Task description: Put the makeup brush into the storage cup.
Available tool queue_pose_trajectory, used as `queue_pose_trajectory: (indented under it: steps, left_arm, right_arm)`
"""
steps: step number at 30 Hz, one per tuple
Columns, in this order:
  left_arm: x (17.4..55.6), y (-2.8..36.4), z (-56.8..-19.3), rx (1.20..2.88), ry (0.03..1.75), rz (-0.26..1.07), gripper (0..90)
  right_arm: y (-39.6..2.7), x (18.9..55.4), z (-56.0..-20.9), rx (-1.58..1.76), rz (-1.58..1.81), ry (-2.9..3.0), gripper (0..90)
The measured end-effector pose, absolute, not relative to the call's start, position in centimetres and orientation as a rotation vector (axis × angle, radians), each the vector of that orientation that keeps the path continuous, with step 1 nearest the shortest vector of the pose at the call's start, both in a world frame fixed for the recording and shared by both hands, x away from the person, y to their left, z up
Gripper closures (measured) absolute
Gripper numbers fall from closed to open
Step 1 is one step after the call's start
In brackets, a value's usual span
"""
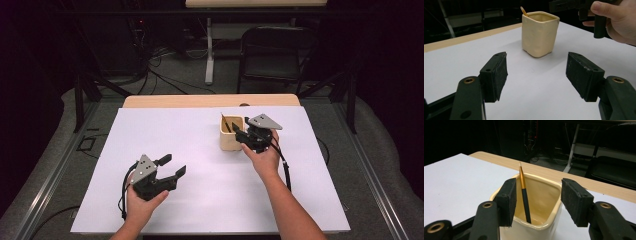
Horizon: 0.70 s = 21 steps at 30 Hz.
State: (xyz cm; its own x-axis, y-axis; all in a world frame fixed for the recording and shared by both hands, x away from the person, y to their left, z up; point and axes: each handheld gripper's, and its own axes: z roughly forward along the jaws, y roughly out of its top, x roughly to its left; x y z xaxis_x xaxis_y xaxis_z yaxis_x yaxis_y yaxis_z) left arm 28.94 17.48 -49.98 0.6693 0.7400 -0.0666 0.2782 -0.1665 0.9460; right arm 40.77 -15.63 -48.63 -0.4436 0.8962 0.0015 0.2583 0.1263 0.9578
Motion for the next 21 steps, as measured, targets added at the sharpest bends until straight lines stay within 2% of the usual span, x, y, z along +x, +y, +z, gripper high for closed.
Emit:
queue_pose_trajectory:
  steps: [21]
  left_arm:
    - [29.0,17.5,-50.0,1.746,0.829,0.501,33.8]
  right_arm:
    - [-16.5,40.4,-46.6,1.105,1.347,1.756,47.1]
